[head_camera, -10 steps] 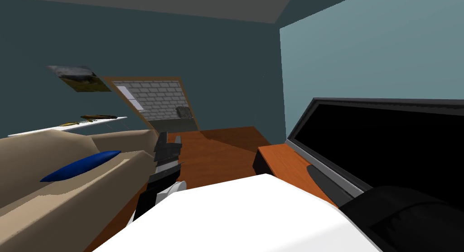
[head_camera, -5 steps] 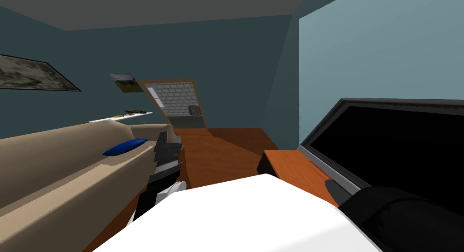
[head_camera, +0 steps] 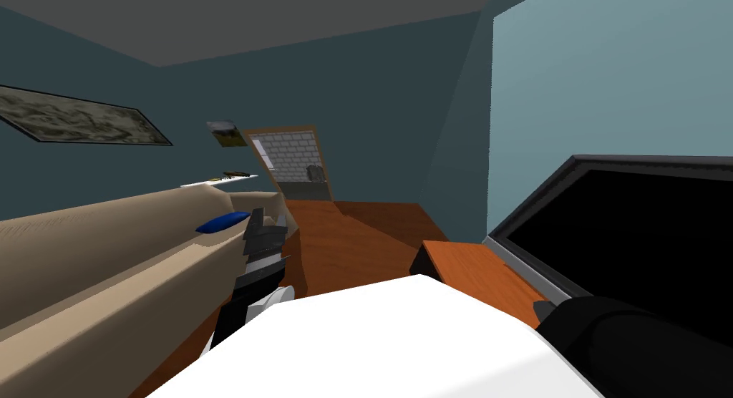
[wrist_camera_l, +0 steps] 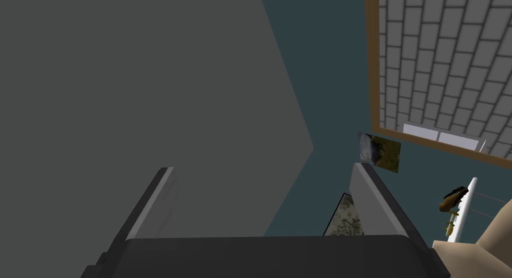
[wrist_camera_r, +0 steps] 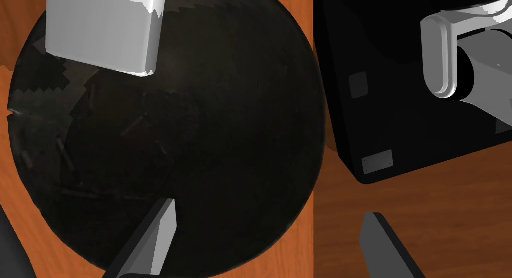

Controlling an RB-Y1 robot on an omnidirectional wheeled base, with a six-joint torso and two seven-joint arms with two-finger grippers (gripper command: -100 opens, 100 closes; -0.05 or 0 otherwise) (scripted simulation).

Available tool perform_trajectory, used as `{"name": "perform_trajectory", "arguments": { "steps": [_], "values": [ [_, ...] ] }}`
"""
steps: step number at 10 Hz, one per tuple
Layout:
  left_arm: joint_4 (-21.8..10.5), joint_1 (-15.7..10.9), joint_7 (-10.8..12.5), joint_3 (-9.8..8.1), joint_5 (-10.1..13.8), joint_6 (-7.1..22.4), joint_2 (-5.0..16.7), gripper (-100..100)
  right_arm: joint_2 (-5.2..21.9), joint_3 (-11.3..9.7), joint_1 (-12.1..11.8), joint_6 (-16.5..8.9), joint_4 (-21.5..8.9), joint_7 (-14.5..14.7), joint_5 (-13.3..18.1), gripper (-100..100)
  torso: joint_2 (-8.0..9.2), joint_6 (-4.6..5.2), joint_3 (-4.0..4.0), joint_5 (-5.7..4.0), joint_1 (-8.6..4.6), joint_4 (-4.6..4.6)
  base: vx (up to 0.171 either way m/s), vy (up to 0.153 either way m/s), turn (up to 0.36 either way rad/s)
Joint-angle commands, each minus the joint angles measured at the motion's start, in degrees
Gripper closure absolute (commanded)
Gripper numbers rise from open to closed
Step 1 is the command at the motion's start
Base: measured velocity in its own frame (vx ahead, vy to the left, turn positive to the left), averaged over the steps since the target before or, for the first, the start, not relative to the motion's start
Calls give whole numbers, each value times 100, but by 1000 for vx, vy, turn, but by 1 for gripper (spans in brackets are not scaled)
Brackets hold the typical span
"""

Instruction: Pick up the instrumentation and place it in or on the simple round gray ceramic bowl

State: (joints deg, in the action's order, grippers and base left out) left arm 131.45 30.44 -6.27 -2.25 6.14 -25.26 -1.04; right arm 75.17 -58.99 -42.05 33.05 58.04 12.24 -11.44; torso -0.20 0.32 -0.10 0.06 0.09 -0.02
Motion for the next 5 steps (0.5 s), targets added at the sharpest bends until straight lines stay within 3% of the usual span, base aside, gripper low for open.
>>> {"name": "perform_trajectory", "arguments": {
  "steps": [1,2,4,5],
  "values": [
    [0,0,0,0,0,0,0,0,-251,286,-286,125,-16,286,-286,-100,0,0,0,0,0,0,-13,-7,327],
    [0,-2,0,1,0,0,0,0,-251,301,-473,125,-16,384,-438,-100,-2,-13,-1,-1,0,0,-15,-13,303],
    [0,0,0,0,0,0,0,0,-251,301,-754,125,-16,384,-438,-100,-1,1,-1,1,2,0,-3,-7,-16],
    [0,0,0,0,0,0,0,0,-488,591,-1036,224,-16,728,-754,-100,-3,-1,-1,1,5,0,-11,-3,308]
  ]
}}
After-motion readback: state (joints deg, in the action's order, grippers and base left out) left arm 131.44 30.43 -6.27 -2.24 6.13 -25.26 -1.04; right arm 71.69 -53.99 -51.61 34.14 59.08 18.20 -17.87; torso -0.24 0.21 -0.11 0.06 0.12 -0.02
